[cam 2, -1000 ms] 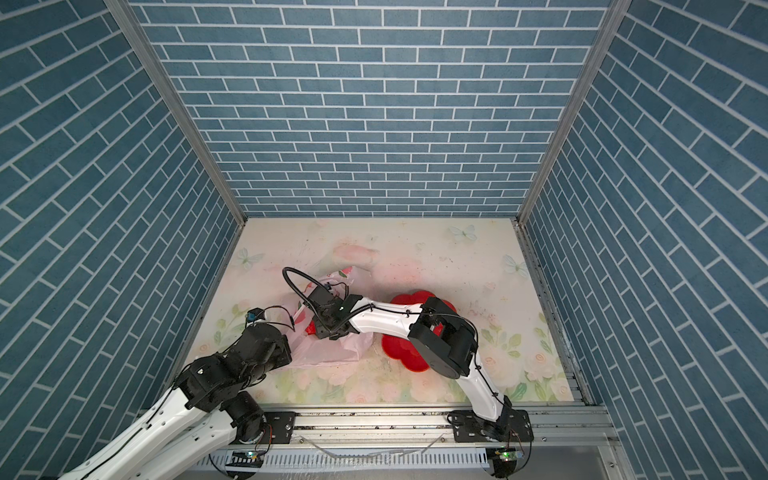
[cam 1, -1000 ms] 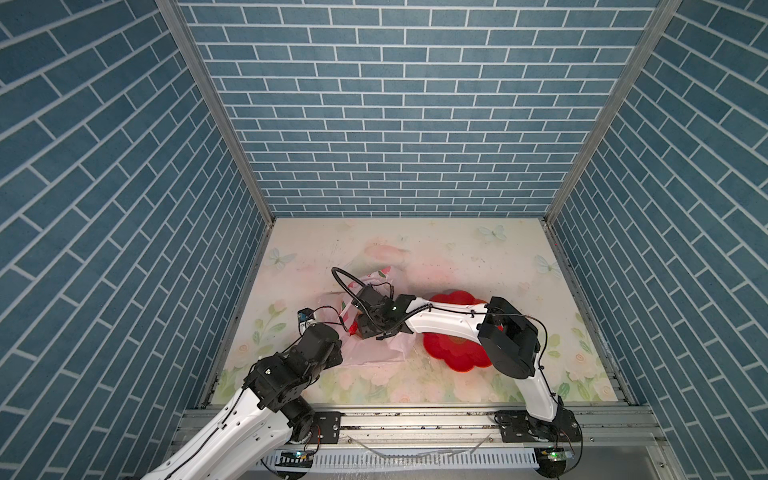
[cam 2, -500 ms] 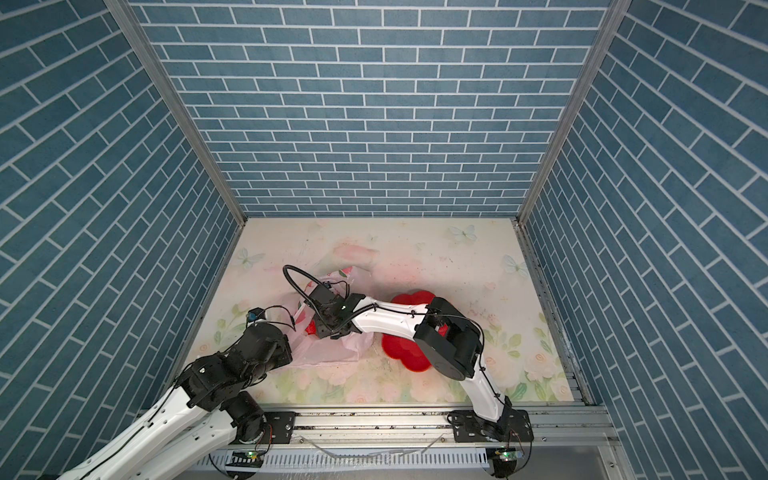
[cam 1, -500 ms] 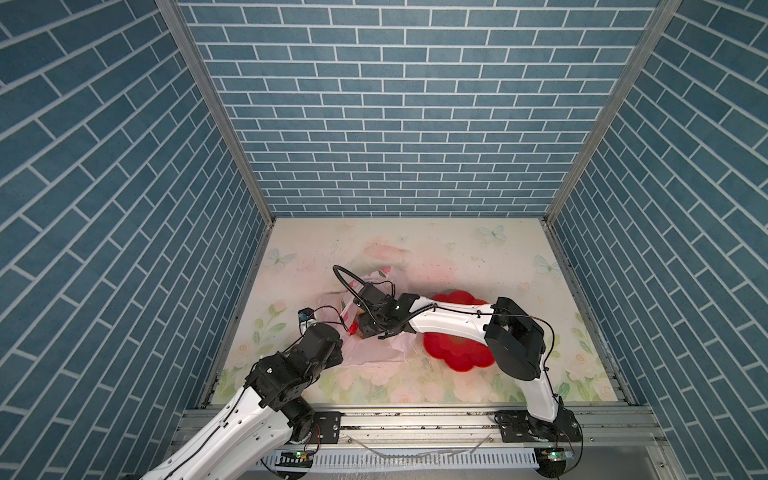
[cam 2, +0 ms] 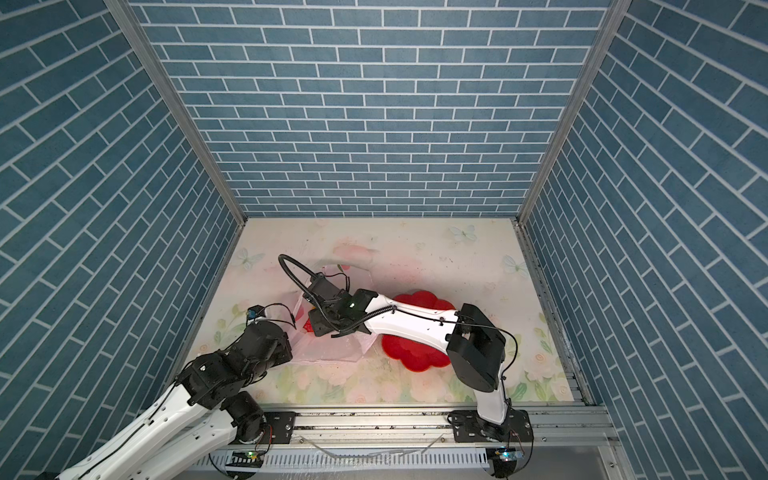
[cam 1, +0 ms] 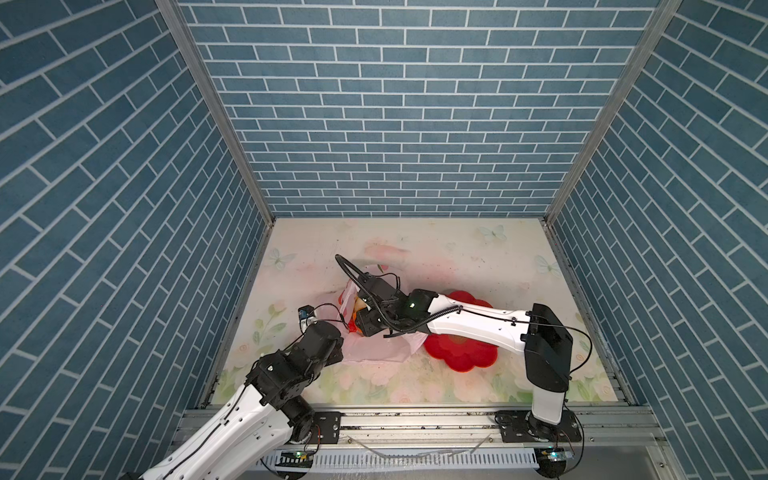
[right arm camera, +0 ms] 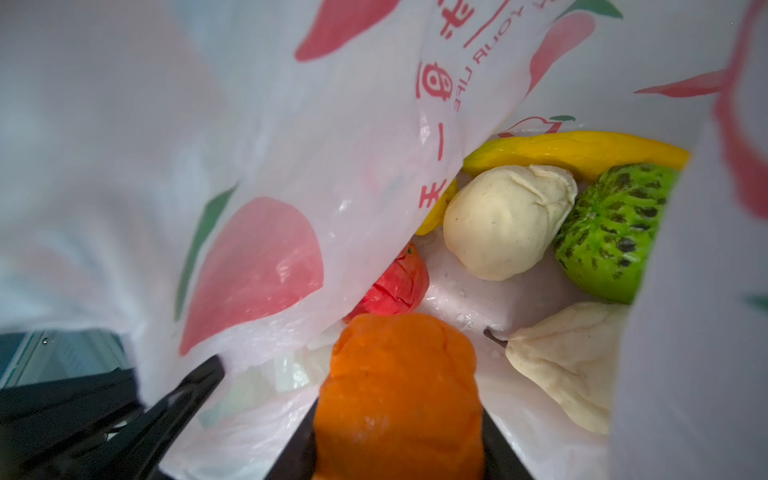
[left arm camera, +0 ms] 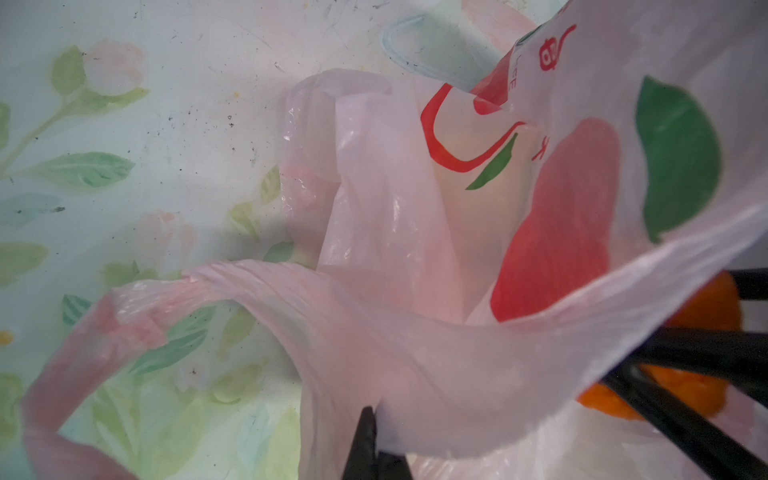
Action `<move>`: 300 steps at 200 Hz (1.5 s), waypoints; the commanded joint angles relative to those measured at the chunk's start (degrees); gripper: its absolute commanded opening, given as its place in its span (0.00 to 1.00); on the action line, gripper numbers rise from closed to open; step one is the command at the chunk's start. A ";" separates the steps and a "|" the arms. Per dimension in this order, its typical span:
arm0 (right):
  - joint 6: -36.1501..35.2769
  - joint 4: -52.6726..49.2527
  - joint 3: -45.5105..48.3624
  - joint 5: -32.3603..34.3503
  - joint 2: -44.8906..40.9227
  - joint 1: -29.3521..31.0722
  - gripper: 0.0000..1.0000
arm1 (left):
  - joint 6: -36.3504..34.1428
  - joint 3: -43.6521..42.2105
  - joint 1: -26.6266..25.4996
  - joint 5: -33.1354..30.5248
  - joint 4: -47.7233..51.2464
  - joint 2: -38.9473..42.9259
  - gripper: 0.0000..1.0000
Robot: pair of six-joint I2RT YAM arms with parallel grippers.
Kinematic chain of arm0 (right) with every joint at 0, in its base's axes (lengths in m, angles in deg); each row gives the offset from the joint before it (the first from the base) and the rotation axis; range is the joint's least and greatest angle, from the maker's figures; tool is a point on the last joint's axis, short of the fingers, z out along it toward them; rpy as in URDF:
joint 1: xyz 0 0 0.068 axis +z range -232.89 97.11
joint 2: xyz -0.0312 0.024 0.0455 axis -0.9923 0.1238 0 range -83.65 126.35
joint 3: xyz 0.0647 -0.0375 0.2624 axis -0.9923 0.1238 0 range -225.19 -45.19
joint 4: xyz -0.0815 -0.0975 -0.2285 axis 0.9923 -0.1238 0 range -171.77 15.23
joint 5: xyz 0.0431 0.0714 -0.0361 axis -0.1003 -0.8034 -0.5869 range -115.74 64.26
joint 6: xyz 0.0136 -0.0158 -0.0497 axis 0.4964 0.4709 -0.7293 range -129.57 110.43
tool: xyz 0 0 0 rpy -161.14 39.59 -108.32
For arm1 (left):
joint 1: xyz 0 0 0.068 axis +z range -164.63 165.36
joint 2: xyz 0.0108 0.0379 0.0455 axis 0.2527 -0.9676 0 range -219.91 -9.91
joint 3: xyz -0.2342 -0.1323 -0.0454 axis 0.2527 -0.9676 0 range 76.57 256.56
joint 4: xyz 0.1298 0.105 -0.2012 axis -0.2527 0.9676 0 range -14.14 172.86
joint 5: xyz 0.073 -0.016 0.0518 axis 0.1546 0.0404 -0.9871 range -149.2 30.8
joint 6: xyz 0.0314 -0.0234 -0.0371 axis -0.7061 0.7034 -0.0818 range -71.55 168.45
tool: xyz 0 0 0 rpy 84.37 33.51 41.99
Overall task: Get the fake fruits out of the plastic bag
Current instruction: 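Lift the orange fruit out of the bag with the right gripper toward the red plate, then lower the orange fruit onto the red plate and open the right gripper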
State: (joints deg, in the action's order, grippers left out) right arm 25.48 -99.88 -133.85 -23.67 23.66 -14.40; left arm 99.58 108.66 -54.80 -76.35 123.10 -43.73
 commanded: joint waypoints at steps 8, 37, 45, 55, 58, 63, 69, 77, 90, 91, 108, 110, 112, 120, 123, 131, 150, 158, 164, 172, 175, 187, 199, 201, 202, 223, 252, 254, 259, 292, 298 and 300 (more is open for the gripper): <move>-3.37 -1.83 1.84 -0.56 -5.13 0.29 0.24 | -0.85 1.42 -0.32 -1.49 0.22 -0.54 0.00; -5.36 -2.27 1.91 -1.10 -7.64 0.19 0.24 | -0.84 1.55 -0.36 -1.57 0.22 -0.62 0.00; -6.04 -2.61 1.64 -0.82 -8.39 0.20 0.24 | -0.77 1.54 -0.36 -1.56 0.30 -0.54 0.00; -6.90 -3.00 1.40 -0.24 -9.51 0.06 0.24 | -0.77 1.52 -0.36 -1.57 0.39 -0.49 0.00; -7.09 -3.08 1.28 -0.05 -9.69 0.06 0.24 | -0.75 1.53 -0.36 -1.57 0.49 -0.45 0.00; -7.63 -3.27 1.14 0.42 -10.44 -0.03 0.24 | -0.72 1.46 -0.36 -1.57 0.54 -0.38 0.00; -8.11 -3.65 0.90 1.05 -11.29 -0.17 0.24 | -0.77 1.48 -0.36 -1.52 0.57 -0.32 0.00; -8.81 -4.01 0.62 2.03 -12.37 -0.35 0.23 | -0.77 1.32 -0.36 -1.49 0.73 -0.27 0.00; -9.85 -4.47 0.44 3.92 -14.25 -1.05 0.23 | -0.74 1.18 -0.36 -1.50 1.00 -0.10 0.00; -9.85 -4.47 0.44 3.92 -14.25 -1.05 0.23 | -0.76 1.20 -0.36 -1.49 1.00 -0.10 0.00; -10.60 -4.87 0.82 6.63 -16.78 -2.51 0.23 | -0.77 1.13 -0.35 -1.57 1.34 0.12 0.00; -10.72 -4.93 0.89 6.70 -17.09 -2.71 0.23 | -0.77 1.13 -0.35 -1.57 1.40 0.15 0.00; -10.79 -4.95 0.96 6.89 -17.38 -2.89 0.23 | -0.75 1.17 -0.36 -1.57 1.44 0.16 0.00; -11.34 -5.00 1.17 7.49 -18.55 -3.55 0.22 | -0.62 1.16 -0.36 -1.64 1.60 0.33 0.00; -11.54 -5.07 1.21 7.79 -18.95 -3.84 0.22 | -0.68 1.26 -0.36 -1.66 1.69 0.40 0.00; -12.03 -5.34 1.38 8.61 -20.15 -4.68 0.22 | -0.65 1.28 -0.36 -1.80 1.86 0.55 0.00; -12.93 -6.05 1.90 9.46 -22.35 -6.39 0.22 | -0.51 1.39 -0.36 -2.26 2.32 0.91 0.00; -13.23 -6.34 2.25 9.86 -23.27 -7.20 0.22 | -0.51 1.34 -0.33 -2.34 2.41 1.01 0.00; -13.41 -6.54 2.75 10.25 -23.90 -7.87 0.22 | -0.50 1.30 -0.34 -2.36 2.45 1.12 0.00; -13.56 -6.78 3.58 10.89 -24.81 -8.80 0.22 | -0.51 1.37 -0.35 -2.36 2.49 1.18 0.00; -13.59 -6.73 3.98 11.08 -25.19 -9.10 0.22 | -0.51 1.34 -0.36 -2.36 2.50 1.19 0.00; -13.47 -6.54 5.90 11.46 -26.53 -10.71 0.22 | -0.44 1.31 -0.36 -2.41 2.42 1.08 0.00; -13.09 -6.60 7.85 11.78 -27.73 -12.43 0.22 | -0.51 1.33 -0.36 -2.29 2.38 0.96 0.00; -13.03 -6.66 8.34 11.81 -27.93 -12.70 0.22 | -0.55 1.37 -0.36 -2.28 2.34 0.93 0.00; -12.97 -6.69 8.56 11.82 -28.02 -12.78 0.22 | -0.58 1.38 -0.36 -2.28 2.33 0.85 0.00; -11.89 -6.58 12.93 12.99 -29.80 -15.14 0.22 | -0.66 1.70 -0.36 -2.27 2.73 0.69 0.00; -8.84 -6.22 20.03 13.58 -31.39 -16.85 0.21 | -0.83 2.13 -0.36 -2.62 2.60 0.29 0.00; -8.57 -6.24 20.55 13.58 -31.44 -16.86 0.21 | -0.85 2.15 -0.36 -2.69 2.59 0.26 0.00; -7.88 -6.16 21.57 13.50 -31.54 -17.07 0.21 | -0.86 2.32 -0.36 -2.82 2.59 0.09 0.00; -2.34 -4.59 30.24 12.89 -31.29 -17.17 0.20 | -1.30 2.79 -0.36 -3.00 1.90 -0.69 0.00; -1.36 -4.22 31.57 12.74 -31.20 -17.29 0.20 | -1.44 2.80 -0.34 -2.89 1.93 -0.78 0.00; -1.03 -4.00 32.09 12.64 -31.13 -17.26 0.20 | -1.47 2.84 -0.35 -2.87 1.83 -0.80 0.00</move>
State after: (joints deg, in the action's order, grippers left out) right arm 18.46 -104.92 -107.03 -11.37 -6.70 -31.42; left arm 99.01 109.97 -54.80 -78.05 124.83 -44.17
